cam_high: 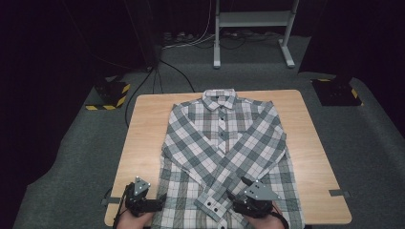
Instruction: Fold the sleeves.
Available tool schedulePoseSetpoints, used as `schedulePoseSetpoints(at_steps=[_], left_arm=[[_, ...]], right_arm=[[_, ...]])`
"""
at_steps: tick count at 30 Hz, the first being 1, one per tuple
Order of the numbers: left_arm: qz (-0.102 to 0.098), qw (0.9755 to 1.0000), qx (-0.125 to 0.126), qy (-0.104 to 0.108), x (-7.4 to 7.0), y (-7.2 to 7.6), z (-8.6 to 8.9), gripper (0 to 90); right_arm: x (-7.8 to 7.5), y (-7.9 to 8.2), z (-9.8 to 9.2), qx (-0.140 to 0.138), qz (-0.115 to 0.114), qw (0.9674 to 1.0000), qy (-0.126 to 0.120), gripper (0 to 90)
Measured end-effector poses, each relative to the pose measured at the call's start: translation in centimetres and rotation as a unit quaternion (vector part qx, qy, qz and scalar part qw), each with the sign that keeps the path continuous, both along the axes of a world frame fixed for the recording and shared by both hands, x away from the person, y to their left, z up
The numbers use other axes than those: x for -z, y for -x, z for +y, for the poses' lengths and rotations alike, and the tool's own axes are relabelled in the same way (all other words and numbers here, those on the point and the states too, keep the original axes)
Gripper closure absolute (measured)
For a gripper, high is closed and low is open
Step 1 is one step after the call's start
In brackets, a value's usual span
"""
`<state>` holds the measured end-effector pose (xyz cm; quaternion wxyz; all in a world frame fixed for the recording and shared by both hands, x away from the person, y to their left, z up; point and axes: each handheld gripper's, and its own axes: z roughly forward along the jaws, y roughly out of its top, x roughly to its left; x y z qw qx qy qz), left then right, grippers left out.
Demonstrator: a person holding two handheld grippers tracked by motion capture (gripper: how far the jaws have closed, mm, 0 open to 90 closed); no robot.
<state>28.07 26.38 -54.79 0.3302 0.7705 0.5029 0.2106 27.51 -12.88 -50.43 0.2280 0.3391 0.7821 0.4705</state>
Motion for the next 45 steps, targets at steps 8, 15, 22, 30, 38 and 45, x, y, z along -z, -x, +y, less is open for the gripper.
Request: schedulePoseSetpoints(at_steps=[8, 15, 22, 30, 38, 45], left_arm=[[0.0, 1.0, 0.0, 0.0, 0.0, 0.0, 0.0, 0.6], [0.0, 1.0, 0.0, 0.0, 0.0, 0.0, 0.0, 0.6], [0.0, 1.0, 0.0, 0.0, 0.0, 0.0, 0.0, 0.6], [0.0, 1.0, 0.0, 0.0, 0.0, 0.0, 0.0, 0.6], [0.0, 1.0, 0.0, 0.0, 0.0, 0.0, 0.0, 0.7], [0.0, 1.0, 0.0, -0.001, 0.0, 0.0, 0.0, 0.6]], right_arm=[[0.2, -0.3, -1.8, 0.016, 0.003, 0.9999, 0.003, 25.5], [0.2, -0.8, -3.8, 0.035, 0.005, 0.9994, -0.003, 18.7], [0.3, -1.4, -6.0, 0.064, 0.011, 0.9978, -0.012, 9.6], [0.7, -1.7, -9.2, 0.09, 0.014, 0.9958, -0.012, 4.7], [1.7, -2.1, -13.3, 0.128, 0.024, 0.9915, 0.009, 3.1], [2.9, -2.0, -16.6, 0.167, 0.017, 0.9852, 0.038, 2.3]])
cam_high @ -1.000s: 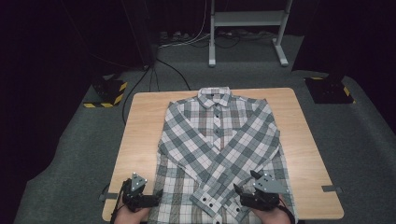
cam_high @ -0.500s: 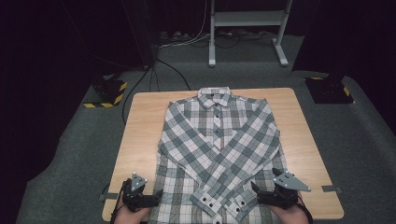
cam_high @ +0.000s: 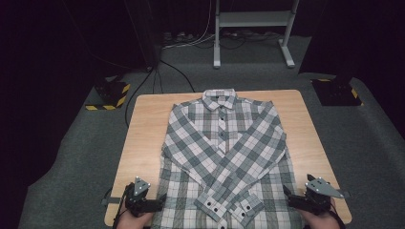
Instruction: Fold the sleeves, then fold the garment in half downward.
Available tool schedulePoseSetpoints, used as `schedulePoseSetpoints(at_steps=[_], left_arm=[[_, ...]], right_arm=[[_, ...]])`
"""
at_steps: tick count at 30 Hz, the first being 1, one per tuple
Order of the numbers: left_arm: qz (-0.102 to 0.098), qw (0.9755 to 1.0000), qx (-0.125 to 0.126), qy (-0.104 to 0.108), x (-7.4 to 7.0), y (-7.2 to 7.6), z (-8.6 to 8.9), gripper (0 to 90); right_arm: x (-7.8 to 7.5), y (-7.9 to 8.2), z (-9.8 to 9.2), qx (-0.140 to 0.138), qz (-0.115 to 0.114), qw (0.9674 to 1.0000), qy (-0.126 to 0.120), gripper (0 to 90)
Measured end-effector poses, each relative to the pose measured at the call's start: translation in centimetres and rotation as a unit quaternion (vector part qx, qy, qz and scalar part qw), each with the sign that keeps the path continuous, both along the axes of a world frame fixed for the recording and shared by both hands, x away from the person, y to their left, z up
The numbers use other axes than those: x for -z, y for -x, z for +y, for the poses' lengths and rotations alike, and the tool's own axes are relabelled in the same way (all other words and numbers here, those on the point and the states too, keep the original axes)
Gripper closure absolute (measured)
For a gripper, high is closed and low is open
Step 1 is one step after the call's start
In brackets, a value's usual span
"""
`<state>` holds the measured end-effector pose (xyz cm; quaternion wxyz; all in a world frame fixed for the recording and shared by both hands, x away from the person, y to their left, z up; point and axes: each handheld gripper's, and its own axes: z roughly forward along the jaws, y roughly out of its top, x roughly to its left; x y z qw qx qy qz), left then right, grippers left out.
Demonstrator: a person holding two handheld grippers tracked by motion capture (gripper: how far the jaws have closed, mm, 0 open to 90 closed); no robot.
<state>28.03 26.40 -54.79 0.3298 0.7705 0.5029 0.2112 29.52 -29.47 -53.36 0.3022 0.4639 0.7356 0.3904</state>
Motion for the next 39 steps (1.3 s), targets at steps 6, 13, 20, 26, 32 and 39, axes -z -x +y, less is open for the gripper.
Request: schedulePoseSetpoints(at_steps=[6, 13, 20, 26, 32, 39], left_arm=[[0.0, 1.0, -0.002, 0.0, 0.0, 0.1, 0.0, 0.7], [0.0, 1.0, -0.003, -0.001, 0.0, 0.1, 0.0, 0.3], [-0.001, 1.0, -0.008, 0.001, 0.0, 0.0, 0.1, 0.5], [-0.011, 0.9998, 0.014, 0.012, -0.1, 0.3, 0.4, 4.9], [-0.031, 0.9983, 0.046, 0.02, -0.8, 0.4, -0.4, 2.9], [-0.007, 0.999, 0.036, 0.023, -1.6, -2.1, -1.1, 2.1]], right_arm=[[0.6, -0.2, -1.4, 0.022, 0.009, 0.9997, -0.011, 1.2], [0.6, -0.3, -1.1, 0.018, 0.014, 0.9997, -0.001, 0.4], [0.6, -0.2, -1.0, 0.017, 0.019, 0.9997, -0.003, 0.0], [0.6, 0.1, -1.1, 0.019, 0.012, 0.9997, -0.008, 0.4], [0.5, 0.0, -0.7, -0.002, 0.016, 0.9998, -0.012, 2.6], [0.1, -2.5, 0.6, -0.01, 0.055, 0.9985, -0.002, 3.1]])
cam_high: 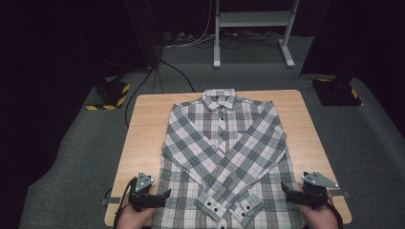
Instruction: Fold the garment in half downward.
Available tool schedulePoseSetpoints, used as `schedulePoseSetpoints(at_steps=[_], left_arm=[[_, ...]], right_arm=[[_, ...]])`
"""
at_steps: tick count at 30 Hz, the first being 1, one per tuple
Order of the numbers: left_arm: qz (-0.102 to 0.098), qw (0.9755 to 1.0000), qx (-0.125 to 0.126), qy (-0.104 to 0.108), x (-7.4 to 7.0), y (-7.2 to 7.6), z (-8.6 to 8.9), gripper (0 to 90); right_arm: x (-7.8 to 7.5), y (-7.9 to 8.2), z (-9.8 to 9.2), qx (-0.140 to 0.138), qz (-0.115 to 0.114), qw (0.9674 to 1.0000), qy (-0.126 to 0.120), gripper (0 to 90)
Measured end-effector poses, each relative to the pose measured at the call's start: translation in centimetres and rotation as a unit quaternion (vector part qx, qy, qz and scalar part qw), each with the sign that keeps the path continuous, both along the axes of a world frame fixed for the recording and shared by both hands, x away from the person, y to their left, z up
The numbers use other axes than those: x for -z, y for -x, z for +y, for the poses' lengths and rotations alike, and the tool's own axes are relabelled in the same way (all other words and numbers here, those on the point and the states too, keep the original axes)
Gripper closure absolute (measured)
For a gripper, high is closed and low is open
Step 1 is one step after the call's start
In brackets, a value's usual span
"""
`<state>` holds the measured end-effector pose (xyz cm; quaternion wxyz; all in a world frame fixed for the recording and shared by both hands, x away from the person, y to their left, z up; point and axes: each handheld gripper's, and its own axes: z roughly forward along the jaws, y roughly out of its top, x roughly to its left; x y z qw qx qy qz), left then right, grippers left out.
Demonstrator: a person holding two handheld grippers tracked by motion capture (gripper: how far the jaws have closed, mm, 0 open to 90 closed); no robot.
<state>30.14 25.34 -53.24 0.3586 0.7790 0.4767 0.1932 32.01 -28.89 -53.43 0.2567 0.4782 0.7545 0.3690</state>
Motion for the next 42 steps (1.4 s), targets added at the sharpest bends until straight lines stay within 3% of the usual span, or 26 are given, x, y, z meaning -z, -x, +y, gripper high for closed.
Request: schedulePoseSetpoints(at_steps=[2, 3, 4, 6, 8, 11, 13, 15, 16, 18, 20, 22, 24, 27, 28, 30, 31, 36, 39, 40, 42], left_arm=[[0.022, 0.9997, -0.01, -0.003, 0.2, -1.0, -0.1, 2.1], [0.022, 0.9997, -0.01, -0.003, 0.2, -1.0, -0.1, 2.1], [0.027, 0.9995, -0.016, -0.008, 0.5, -2.0, -0.4, 2.5], [0.036, 0.999, -0.023, -0.016, 0.7, -2.7, -0.6, 4.9], [0.032, 0.9988, -0.034, -0.017, 0.7, -3.1, -0.6, 7.3], [0.029, 0.9987, -0.033, -0.026, 0.5, -3.4, -0.7, 16.3], [0.026, 0.9986, -0.031, -0.033, 0.4, -3.4, -0.7, 23.5], [0.026, 0.9987, -0.032, -0.031, 0.2, -3.3, -0.7, 36.4], [0.027, 0.9987, -0.032, -0.03, 0.1, -3.2, -0.8, 42.8], [0.028, 0.9989, -0.026, -0.027, 0.0, -2.9, -0.8, 57.7], [0.029, 0.9993, -0.004, -0.023, 0.0, -2.5, -0.9, 73.6], [0.034, 0.9992, 0.005, -0.02, -0.1, -1.9, -0.8, 80.1], [0.033, 0.9993, 0.008, -0.013, 0.0, -1.0, -0.8, 84.8], [0.031, 0.9995, 0.007, -0.008, 0.1, 0.0, -0.7, 85.5], [0.025, 0.9996, 0.009, -0.007, 0.2, 1.3, -0.7, 85.5], [0.024, 0.9996, 0.01, -0.004, 0.3, 1.9, -0.7, 85.1], [0.021, 0.9997, 0.011, 0.0, 0.4, 3.4, -0.6, 84.9], [0.013, 0.9999, 0.008, -0.004, 0.6, 6.5, -0.5, 81.0], [0.003, 0.9998, -0.007, -0.021, 0.4, 6.7, -0.5, 66.3], [0.003, 0.9998, -0.007, -0.021, 0.4, 6.7, -0.5, 59.5], [-0.002, 0.9994, -0.034, -0.007, 0.1, 5.4, -0.4, 47.5]], right_arm=[[-0.1, -1.0, 0.2, 0.0, 0.01, 0.9999, 0.006, 5.7], [-0.1, -1.4, 0.3, 0.0, 0.011, 0.9999, 0.006, 7.9], [-0.1, -1.8, 0.4, 0.003, 0.016, 0.9998, 0.009, 8.6], [0.0, -2.7, 0.3, 0.014, 0.036, 0.9992, 0.012, 10.2], [0.1, -3.2, 0.1, 0.021, 0.048, 0.9986, 0.006, 13.0], [0.4, -3.5, -0.1, 0.024, 0.064, 0.9977, -0.002, 17.7], [0.7, -3.5, 0.1, 0.025, 0.056, 0.9981, 0.004, 21.6], [0.6, -3.5, 0.1, 0.025, 0.056, 0.9981, 0.001, 26.5], [0.5, -3.3, 0.2, 0.016, 0.051, 0.9986, 0.002, 39.2], [0.4, -3.2, 0.4, 0.01, 0.05, 0.9987, 0.002, 52.1], [0.2, -3.0, 0.4, 0.004, 0.053, 0.9986, 0.0, 73.4], [0.2, -2.7, 0.3, -0.005, 0.054, 0.9985, -0.005, 83.8], [0.3, -2.1, 0.3, -0.008, 0.053, 0.9985, -0.007, 85.4], [0.3, -1.2, 0.3, -0.013, 0.054, 0.9984, -0.005, 86.0], [0.3, -0.1, 0.2, -0.017, 0.052, 0.9985, 0.003, 86.0], [0.3, 0.5, 0.1, -0.02, 0.052, 0.9984, 0.005, 86.0], [0.2, 1.7, -0.1, -0.025, 0.056, 0.9981, 0.006, 85.9], [0.2, 4.7, -0.4, -0.033, 0.056, 0.9978, 0.012, 85.8], [0.2, 5.7, -0.4, -0.025, 0.049, 0.9984, 0.01, 81.2], [0.2, 5.7, -0.4, -0.025, 0.049, 0.9984, 0.01, 81.2], [-0.2, 5.6, -0.4, -0.01, 0.03, 0.9995, 0.003, 70.7]])
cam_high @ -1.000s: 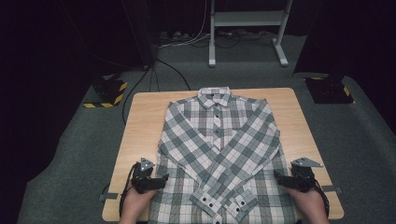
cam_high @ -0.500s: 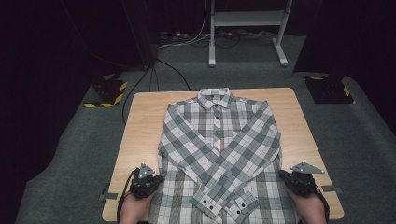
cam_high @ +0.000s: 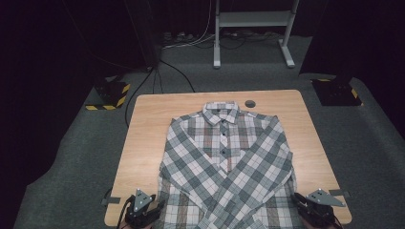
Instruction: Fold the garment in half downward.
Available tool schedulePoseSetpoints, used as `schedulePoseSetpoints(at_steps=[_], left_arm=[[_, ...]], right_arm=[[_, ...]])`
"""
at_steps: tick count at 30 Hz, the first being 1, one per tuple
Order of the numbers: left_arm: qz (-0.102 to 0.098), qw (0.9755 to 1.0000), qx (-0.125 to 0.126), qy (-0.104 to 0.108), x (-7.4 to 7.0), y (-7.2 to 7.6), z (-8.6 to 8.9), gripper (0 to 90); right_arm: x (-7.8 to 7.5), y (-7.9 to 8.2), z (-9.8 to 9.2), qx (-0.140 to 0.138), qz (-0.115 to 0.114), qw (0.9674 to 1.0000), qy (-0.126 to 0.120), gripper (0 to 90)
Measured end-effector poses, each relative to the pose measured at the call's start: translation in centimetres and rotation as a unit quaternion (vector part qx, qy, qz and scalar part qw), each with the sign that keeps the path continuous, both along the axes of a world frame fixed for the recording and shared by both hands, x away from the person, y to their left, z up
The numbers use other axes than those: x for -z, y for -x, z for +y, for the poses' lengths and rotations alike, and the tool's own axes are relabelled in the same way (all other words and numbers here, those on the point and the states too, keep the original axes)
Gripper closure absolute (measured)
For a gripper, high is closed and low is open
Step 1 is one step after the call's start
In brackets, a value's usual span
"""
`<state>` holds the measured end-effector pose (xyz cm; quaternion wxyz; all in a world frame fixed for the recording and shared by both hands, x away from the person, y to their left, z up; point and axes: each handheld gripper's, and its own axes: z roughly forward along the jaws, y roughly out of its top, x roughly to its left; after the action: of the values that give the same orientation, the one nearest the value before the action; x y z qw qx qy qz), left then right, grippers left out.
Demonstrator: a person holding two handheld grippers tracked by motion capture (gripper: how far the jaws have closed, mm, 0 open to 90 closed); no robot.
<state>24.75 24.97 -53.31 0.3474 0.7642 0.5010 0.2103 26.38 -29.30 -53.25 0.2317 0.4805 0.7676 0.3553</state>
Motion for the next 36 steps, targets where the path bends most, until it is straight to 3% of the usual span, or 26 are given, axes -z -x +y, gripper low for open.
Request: schedulePoseSetpoints(at_steps=[3, 4, 5, 10, 12, 14, 16, 18, 21, 23, 26, 33, 36], left_arm=[[-0.006, 0.9998, -0.019, 0.006, -0.2, -2.2, 0.1, 41.5], [-0.006, 0.9998, -0.019, 0.006, -0.2, -2.2, 0.1, 39.7], [-0.004, 0.9995, -0.029, 0.014, -0.4, -3.8, 0.1, 37.8], [-0.002, 0.9989, -0.044, 0.017, -0.8, -7.9, -0.5, 33.7], [0.003, 0.9986, -0.051, 0.017, -0.7, -8.6, -0.6, 33.3], [0.017, 0.9982, -0.056, 0.013, -0.3, -9.9, -0.9, 36.2], [0.027, 0.9981, -0.055, 0.01, 0.1, -10.3, -1.0, 43.7], [0.015, 0.9985, -0.053, 0.002, 0.3, -10.0, -1.2, 55.1], [0.014, 0.9986, -0.048, 0.017, 0.3, -9.5, -0.9, 72.2], [0.014, 0.9986, -0.045, 0.024, 0.4, -8.7, -0.6, 77.4], [0.011, 0.9988, -0.039, 0.025, 0.5, -7.2, -0.4, 78.5], [0.005, 0.9992, -0.027, 0.028, 0.8, -1.3, 0.1, 77.6], [0.006, 0.9992, -0.032, 0.024, 0.6, -0.6, 0.4, 70.0]], right_arm=[[-0.5, -1.4, 0.2, 0.02, -0.016, 0.9996, -0.014, 59.5], [-0.6, -2.0, 0.3, 0.024, -0.022, 0.9994, -0.011, 58.4], [-0.7, -2.5, 0.5, 0.027, -0.025, 0.9993, -0.01, 55.2], [-1.0, -6.4, 1.2, 0.054, -0.04, 0.9977, -0.013, 48.5], [-1.0, -7.1, 1.3, 0.057, -0.039, 0.9975, -0.012, 48.3], [-0.5, -9.0, 1.4, 0.067, -0.024, 0.9975, -0.007, 48.4], [-0.1, -9.7, 1.4, 0.07, -0.013, 0.9975, -0.001, 50.1], [0.3, -10.1, 1.3, 0.07, 0.001, 0.9975, -0.003, 58.3], [0.6, -9.9, 0.9, 0.064, 0.012, 0.9977, -0.015, 75.6], [0.6, -9.4, 0.6, 0.062, 0.015, 0.9977, -0.023, 79.3], [0.5, -8.0, 0.4, 0.051, 0.017, 0.9984, -0.02, 80.0], [0.8, -2.6, 0.0, 0.032, 0.008, 0.9993, -0.016, 79.1], [0.9, -1.2, -0.1, 0.033, 0.006, 0.9992, -0.021, 75.5]])
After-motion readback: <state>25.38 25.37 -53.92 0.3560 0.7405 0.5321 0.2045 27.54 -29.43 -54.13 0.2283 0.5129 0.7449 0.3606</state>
